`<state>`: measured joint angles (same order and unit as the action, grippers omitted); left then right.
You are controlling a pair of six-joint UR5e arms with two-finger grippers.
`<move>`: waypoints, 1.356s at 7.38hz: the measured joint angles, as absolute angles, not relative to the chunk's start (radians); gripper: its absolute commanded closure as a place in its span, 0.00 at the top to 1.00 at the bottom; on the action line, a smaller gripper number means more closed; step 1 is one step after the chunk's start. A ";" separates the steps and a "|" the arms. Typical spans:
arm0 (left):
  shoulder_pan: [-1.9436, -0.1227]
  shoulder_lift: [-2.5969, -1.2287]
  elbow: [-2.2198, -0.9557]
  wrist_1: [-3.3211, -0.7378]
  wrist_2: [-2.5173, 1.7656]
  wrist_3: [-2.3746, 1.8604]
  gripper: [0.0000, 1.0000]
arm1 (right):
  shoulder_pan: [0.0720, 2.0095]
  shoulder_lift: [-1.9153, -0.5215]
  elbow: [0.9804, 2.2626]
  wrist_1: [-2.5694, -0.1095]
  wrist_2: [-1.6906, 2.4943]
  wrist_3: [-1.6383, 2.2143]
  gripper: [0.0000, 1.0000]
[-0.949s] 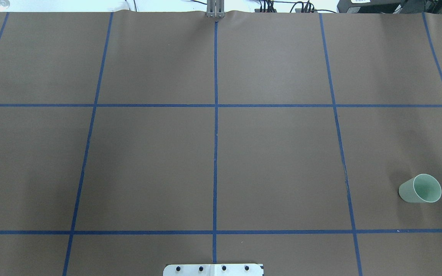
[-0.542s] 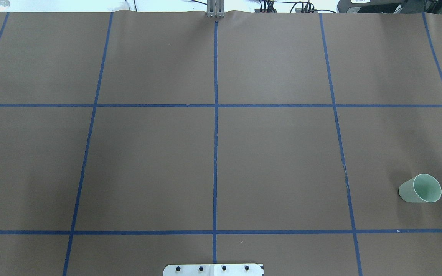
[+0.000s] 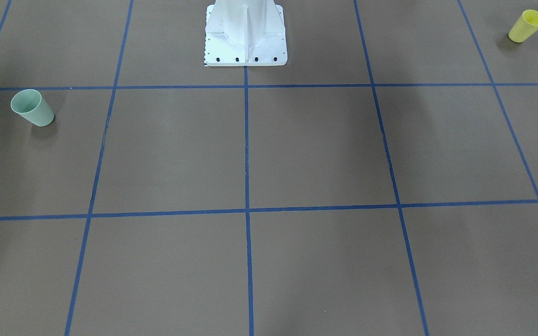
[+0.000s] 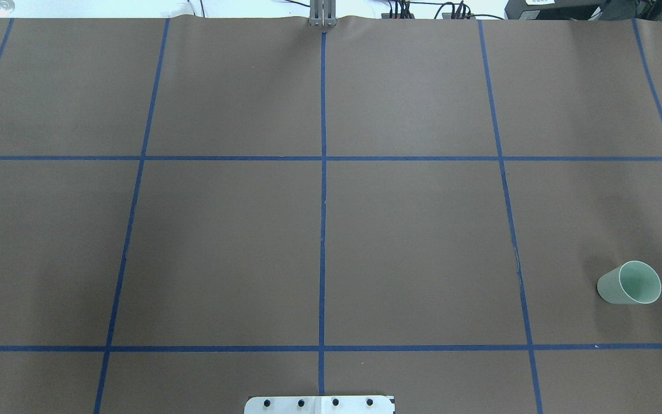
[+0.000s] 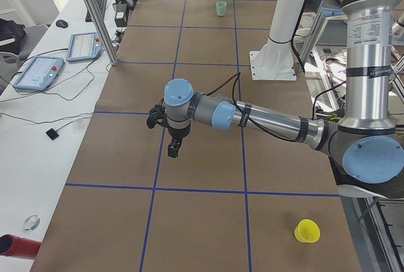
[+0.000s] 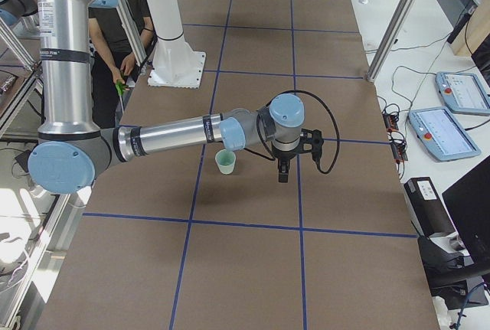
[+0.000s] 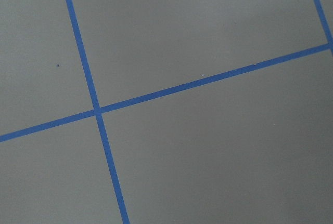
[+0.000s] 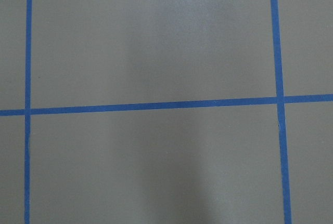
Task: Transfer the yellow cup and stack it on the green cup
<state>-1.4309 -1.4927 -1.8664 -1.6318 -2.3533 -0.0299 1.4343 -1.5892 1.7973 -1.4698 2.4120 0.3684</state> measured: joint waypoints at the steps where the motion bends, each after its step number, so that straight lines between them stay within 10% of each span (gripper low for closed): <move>1: -1.430 -1.490 -1.865 -1.631 -2.353 -0.047 1.00 | 1.434 -1.589 1.804 -1.467 2.412 0.371 1.00; 10: -1.371 -1.395 -1.878 -1.628 -2.151 -0.968 1.00 | 1.407 -1.588 1.810 -1.407 2.422 0.380 1.00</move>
<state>-1.3708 -1.3947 -1.8775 -1.6275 -2.1510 -0.9684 1.4075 -1.5883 1.8095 -1.4069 2.4219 0.3799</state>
